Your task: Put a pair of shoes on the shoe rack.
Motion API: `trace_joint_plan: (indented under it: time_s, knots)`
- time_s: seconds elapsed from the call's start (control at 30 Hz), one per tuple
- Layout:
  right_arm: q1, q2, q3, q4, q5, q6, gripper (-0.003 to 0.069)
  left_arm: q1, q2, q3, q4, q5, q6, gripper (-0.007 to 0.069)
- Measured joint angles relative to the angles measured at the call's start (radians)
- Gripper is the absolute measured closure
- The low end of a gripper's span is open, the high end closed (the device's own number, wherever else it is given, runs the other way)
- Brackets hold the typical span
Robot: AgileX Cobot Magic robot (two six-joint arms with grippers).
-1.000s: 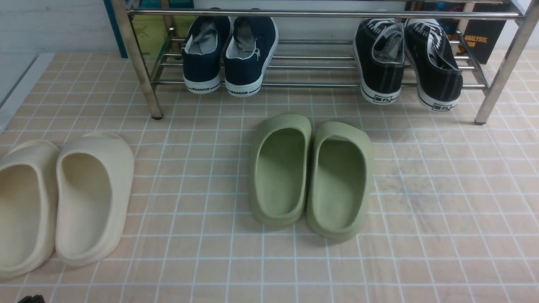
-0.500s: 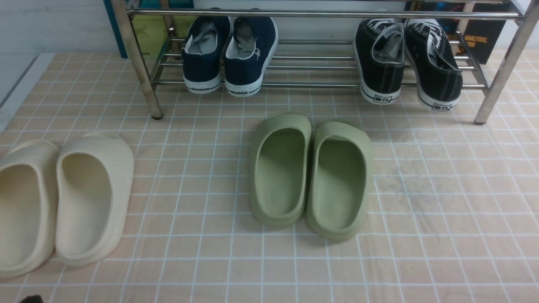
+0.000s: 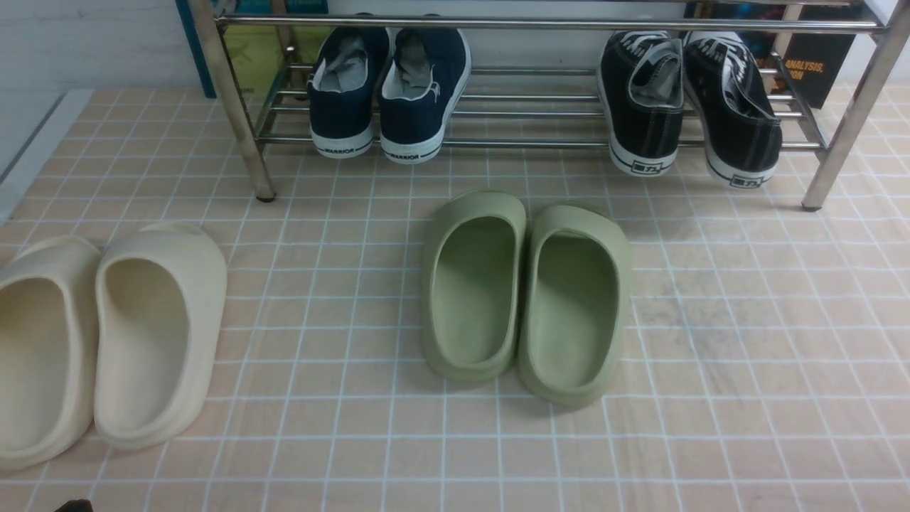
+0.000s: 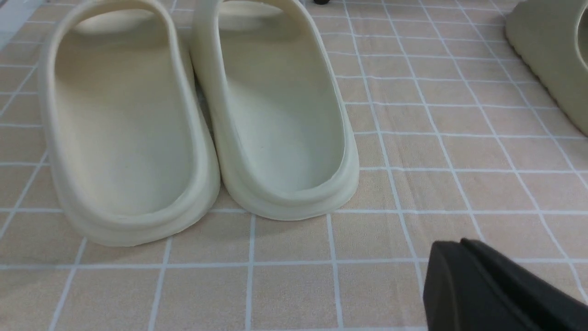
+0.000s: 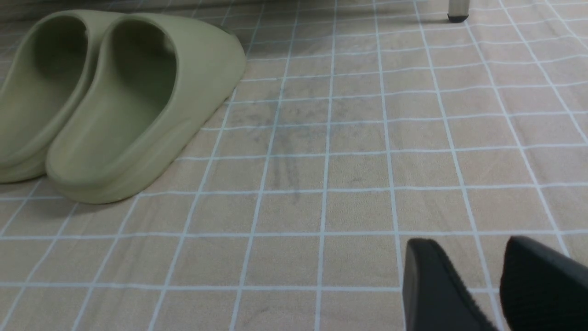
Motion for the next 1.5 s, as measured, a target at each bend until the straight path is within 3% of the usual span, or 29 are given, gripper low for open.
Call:
trace_joint_plan:
  time_s: [1.5]
  knots:
    - [0.0, 0.0, 0.0, 0.0, 0.0, 0.0, 0.0419, 0.0, 0.0, 0.0, 0.003, 0.001, 0.0, 0.0588]
